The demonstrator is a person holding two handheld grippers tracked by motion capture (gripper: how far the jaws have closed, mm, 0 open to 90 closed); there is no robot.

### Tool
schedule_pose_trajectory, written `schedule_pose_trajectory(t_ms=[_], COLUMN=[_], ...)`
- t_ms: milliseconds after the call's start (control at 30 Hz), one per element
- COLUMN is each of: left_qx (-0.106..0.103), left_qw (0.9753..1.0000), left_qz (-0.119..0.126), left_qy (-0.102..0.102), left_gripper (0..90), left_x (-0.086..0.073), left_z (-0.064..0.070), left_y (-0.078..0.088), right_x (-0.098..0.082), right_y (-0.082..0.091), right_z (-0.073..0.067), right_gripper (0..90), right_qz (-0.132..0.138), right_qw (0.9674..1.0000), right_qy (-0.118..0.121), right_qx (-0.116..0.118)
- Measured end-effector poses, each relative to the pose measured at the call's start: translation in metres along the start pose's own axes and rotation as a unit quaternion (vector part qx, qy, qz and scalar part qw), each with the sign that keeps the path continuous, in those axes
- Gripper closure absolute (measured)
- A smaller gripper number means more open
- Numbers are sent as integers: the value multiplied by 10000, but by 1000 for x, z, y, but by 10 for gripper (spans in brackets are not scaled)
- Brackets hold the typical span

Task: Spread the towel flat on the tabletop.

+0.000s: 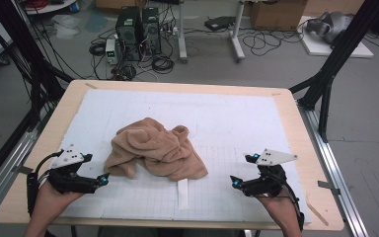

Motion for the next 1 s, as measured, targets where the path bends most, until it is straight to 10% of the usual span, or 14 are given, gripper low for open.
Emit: schedule_pose_trajectory(t_ms=[1000], left_qx=[-17], left_qw=[10000], left_qz=[83], left_qy=[-39], left_gripper=[109], left_x=[9], left_z=[1], left_y=[6], right_x=[79], right_y=[-40], right_z=[-9], right_gripper=[97], right_qz=[1], right_qw=[9959], right_qy=[793], right_qx=[426])
Point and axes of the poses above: each handheld gripper's, and its own axes: y roughly backward along the jaws, x roughly out of its top, z roughly to its right, the point moved 5 cm from there along -y, roughly forward along the jaws, and after that the axes turned 5 degrees about y, right-handed, at the moved point
